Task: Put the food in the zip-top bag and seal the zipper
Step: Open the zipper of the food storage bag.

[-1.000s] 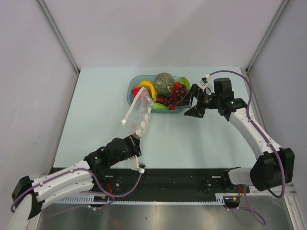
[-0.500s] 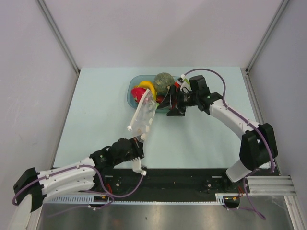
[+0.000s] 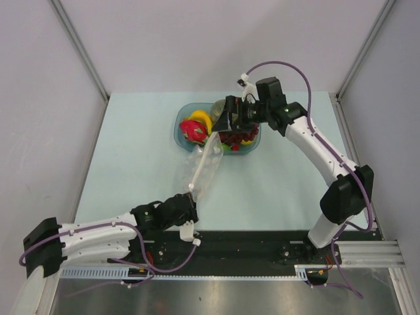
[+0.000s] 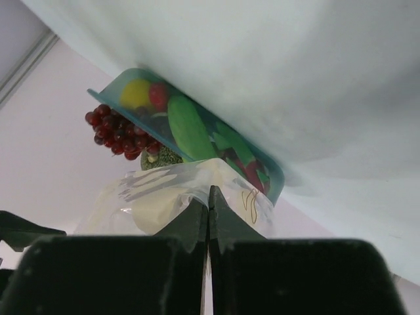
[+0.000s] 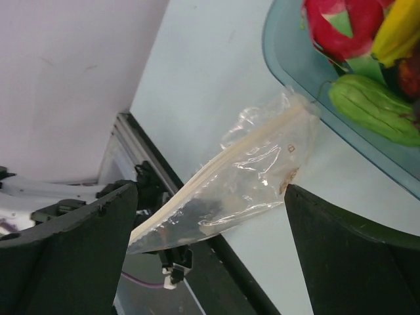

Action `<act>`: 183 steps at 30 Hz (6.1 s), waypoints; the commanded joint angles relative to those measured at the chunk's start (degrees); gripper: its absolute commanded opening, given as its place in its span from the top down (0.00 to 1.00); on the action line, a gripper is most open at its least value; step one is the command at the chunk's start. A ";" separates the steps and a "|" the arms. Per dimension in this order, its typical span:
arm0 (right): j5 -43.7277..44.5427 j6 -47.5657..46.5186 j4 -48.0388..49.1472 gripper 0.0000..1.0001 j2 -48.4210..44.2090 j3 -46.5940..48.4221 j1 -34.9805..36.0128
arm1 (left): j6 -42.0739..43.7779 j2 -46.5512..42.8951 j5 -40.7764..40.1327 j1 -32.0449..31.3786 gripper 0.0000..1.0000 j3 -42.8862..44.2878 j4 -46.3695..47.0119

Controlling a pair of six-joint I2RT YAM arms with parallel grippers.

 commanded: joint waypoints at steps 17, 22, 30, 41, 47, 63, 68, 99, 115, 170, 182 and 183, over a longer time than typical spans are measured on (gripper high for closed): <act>-0.86 -1.54 -5.65 0.48 -2.29 -14.27 0.62 | 41.92 10.60 -10.26 -5.04 1.00 4.69 7.75; -10.69 3.38 -1.96 0.00 -3.43 -14.28 -3.15 | 41.39 9.55 -10.96 -5.48 1.00 4.07 6.35; -11.08 4.53 -4.41 0.00 -5.54 -12.70 -4.92 | 42.62 10.34 -10.70 -5.84 1.00 4.25 6.69; -3.94 1.01 -6.70 0.40 -5.02 -16.91 -3.77 | 38.50 14.47 -13.59 -7.59 1.00 5.22 10.92; -4.29 0.92 -6.44 0.86 -6.42 -18.14 -4.22 | 34.99 15.96 -15.70 -8.03 1.00 5.12 16.80; -5.96 -4.51 -4.85 1.00 -17.14 -12.08 -7.21 | -27.28 6.13 -23.11 -24.81 0.09 21.97 -13.12; -2.98 -12.26 -9.33 1.00 -21.18 -12.78 -5.98 | -65.35 0.33 -6.23 -26.50 0.00 44.80 -31.97; 15.22 -20.70 -5.73 1.00 -32.53 -20.25 8.61 | -143.09 20.62 38.89 20.71 0.44 56.45 -0.94; 15.92 -22.55 -6.35 1.00 -32.17 -19.11 11.51 | -144.41 24.05 34.48 20.79 0.73 56.98 -2.70; 15.14 -18.52 -8.03 0.38 -32.35 -19.46 8.46 | -140.28 24.40 34.75 19.21 1.00 52.76 -7.28; 9.42 -1.72 -0.37 0.41 -27.69 -20.08 5.71 | -144.23 27.82 29.74 19.56 1.00 56.36 -6.66; 9.77 -1.63 -0.28 0.41 -27.43 -20.17 6.24 | -144.58 28.09 29.30 19.56 1.00 56.80 -6.75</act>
